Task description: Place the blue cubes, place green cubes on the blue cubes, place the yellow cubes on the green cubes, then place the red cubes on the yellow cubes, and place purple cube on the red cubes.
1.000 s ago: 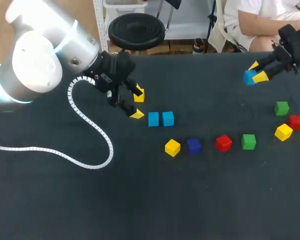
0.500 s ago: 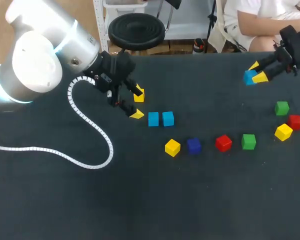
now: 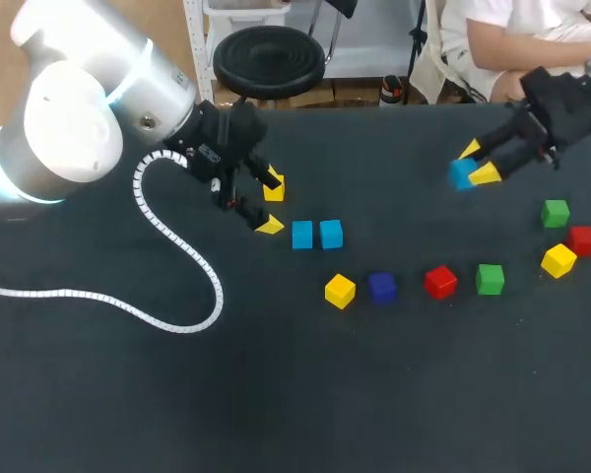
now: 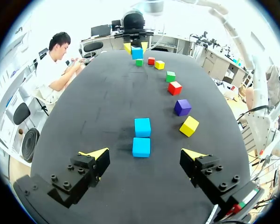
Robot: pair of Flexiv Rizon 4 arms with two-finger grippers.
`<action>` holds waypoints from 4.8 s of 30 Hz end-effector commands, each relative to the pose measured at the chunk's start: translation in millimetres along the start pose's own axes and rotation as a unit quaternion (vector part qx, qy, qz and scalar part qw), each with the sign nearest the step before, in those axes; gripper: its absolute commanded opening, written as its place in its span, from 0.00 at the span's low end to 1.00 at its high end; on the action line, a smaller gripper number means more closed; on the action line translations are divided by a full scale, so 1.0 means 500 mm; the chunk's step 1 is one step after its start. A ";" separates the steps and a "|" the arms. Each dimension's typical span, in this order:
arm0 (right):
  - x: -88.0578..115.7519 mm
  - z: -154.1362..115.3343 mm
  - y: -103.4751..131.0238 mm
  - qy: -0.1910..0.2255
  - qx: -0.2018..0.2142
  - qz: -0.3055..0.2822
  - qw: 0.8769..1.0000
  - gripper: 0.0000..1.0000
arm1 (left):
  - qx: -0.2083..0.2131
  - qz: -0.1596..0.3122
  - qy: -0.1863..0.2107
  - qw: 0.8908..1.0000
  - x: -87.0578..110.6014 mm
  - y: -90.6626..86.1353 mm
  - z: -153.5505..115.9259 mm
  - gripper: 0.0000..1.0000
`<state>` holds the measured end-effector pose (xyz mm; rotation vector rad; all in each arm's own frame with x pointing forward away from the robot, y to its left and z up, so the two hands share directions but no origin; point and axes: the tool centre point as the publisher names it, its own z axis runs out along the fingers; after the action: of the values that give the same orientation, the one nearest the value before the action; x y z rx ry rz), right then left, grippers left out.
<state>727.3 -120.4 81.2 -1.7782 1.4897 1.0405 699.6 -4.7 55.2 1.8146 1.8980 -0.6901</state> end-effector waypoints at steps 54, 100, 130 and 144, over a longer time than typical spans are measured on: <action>-0.006 0.286 0.008 -0.011 0.039 0.076 0.996 0.00 | 0.000 0.001 -0.001 1.000 0.002 -0.001 -0.001 1.00; 0.006 0.328 0.004 0.014 0.039 0.034 0.999 0.00 | 0.000 0.001 -0.001 1.000 0.002 -0.001 -0.001 1.00; 0.005 0.337 -0.022 -0.002 0.074 0.053 0.996 0.00 | 0.000 0.001 -0.001 1.000 0.002 -0.001 -0.001 1.00; 0.005 0.335 -0.024 0.002 0.071 0.049 0.996 0.00 | 0.000 0.001 -0.001 1.000 0.002 -0.001 -0.001 1.00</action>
<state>706.2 19.7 -6.1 -1.6258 1.6288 0.9486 699.6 -4.6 55.2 1.8145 1.8981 -0.6900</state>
